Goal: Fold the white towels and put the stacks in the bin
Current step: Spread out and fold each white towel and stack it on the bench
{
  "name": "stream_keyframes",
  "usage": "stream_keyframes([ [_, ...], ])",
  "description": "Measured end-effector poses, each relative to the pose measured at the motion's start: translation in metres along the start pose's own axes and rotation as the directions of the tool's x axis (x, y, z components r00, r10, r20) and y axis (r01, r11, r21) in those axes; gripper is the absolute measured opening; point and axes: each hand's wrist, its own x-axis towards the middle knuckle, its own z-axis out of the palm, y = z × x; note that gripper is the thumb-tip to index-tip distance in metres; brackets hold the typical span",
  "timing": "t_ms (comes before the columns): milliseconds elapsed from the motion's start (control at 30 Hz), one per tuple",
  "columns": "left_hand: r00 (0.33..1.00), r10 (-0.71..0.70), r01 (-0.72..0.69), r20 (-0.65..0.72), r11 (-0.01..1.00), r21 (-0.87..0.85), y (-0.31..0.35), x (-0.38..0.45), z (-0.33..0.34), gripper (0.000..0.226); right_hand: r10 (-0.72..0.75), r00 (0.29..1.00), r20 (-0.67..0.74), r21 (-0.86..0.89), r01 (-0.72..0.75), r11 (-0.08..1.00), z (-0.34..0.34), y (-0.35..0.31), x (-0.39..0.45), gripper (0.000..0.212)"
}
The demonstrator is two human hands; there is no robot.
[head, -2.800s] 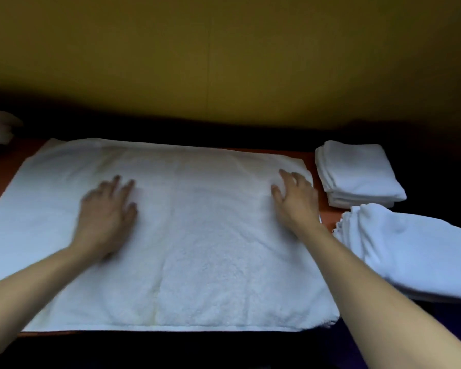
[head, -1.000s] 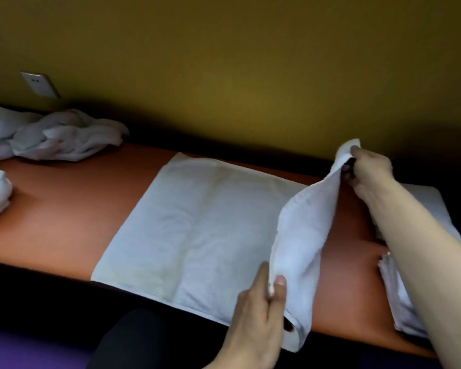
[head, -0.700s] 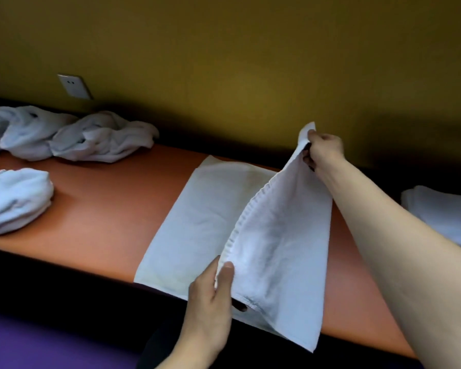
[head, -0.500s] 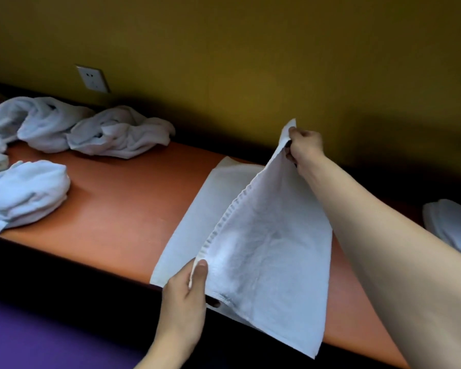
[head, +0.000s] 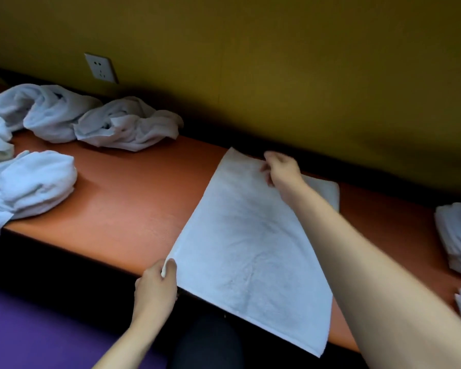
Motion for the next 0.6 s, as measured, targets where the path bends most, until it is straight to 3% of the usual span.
stream_keyframes([
  [167,0.996,0.051,-0.036,-0.072,0.980,0.197,0.002,0.001,0.005,0.039,-0.025,0.995,-0.101,-0.292,-0.006,0.956,-0.069,0.099,-0.100,0.020],
  [300,0.981,0.150,-0.097,-0.124,0.931,0.353,-0.002,-0.001,0.005,0.024,-0.005,0.955,-0.297,-0.410,-0.122,0.904,-0.110,0.150,-0.182,0.008],
  [500,0.997,0.041,-0.023,-0.067,0.966,0.258,0.005,-0.005,0.001,0.051,0.198,0.911,-0.360,-0.512,-0.371,0.775,-0.111,0.195,-0.250,0.032],
  [600,1.000,-0.026,0.022,0.010,0.968,0.252,0.015,-0.004,-0.005,0.045,0.299,0.881,-0.366,-0.397,-0.438,0.807,-0.099,0.195,-0.259,0.034],
])
